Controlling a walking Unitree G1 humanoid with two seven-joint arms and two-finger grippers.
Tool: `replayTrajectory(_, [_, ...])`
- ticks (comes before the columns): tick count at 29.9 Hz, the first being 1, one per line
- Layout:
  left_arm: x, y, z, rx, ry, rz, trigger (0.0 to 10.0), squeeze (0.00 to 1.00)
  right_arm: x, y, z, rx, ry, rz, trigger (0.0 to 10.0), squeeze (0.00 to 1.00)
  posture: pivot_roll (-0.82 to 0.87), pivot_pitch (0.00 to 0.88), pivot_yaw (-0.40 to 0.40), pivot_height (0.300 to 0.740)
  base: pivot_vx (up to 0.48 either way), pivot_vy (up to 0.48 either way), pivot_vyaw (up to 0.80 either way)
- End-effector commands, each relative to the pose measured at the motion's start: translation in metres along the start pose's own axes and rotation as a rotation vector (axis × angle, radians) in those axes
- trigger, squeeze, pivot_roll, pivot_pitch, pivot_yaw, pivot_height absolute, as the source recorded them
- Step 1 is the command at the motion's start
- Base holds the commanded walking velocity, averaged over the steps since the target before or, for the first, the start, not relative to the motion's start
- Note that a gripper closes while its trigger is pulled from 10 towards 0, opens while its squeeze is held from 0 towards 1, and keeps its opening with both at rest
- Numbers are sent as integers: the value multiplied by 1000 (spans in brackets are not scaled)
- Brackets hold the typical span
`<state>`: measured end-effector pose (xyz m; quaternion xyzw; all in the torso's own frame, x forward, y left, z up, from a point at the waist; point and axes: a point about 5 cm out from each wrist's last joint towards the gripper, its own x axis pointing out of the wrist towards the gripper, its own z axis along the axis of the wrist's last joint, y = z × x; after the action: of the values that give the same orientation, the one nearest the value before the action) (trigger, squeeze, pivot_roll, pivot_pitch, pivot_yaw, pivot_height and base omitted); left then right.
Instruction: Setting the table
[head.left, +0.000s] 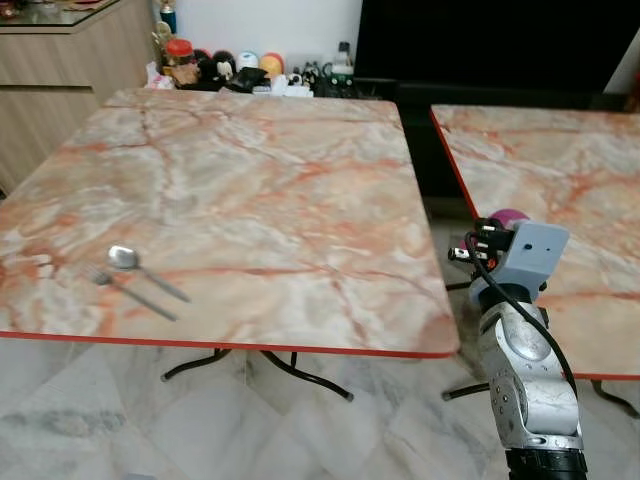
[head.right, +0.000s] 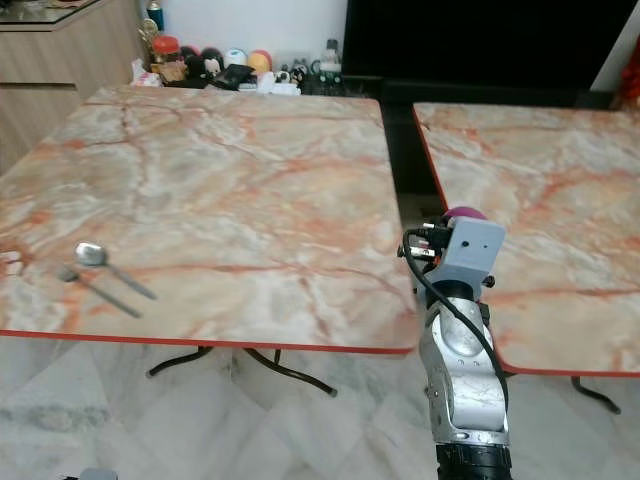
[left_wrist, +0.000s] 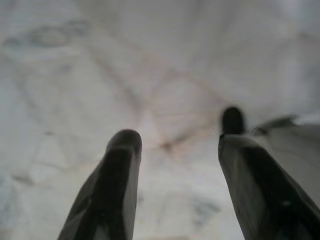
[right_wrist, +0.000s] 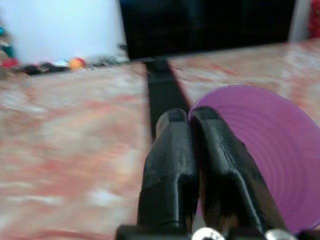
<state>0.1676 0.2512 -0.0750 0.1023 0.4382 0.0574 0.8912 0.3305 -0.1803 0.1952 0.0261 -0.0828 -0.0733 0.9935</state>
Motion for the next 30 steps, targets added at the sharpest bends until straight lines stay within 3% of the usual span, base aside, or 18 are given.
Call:
replayTrajectory(1, [-2,-2,-10,25,30,-13,10000,0,1,0,8,-2,-26,-2,10000,0,-13,154,-1,740,0,-465,0])
replayTrajectory(24, [-2,-2,-9,26,27,-16,10000,0,2,-12,10,-21,-23,-46,10000,0,-14,154,-1,740,0,-466,0])
replayTrajectory(30, [-2,-2,-9,9,29,-12,10000,0,3,-12,11,-21,-24,-40,10000,0,-14,151,-4,740,0,-50,0])
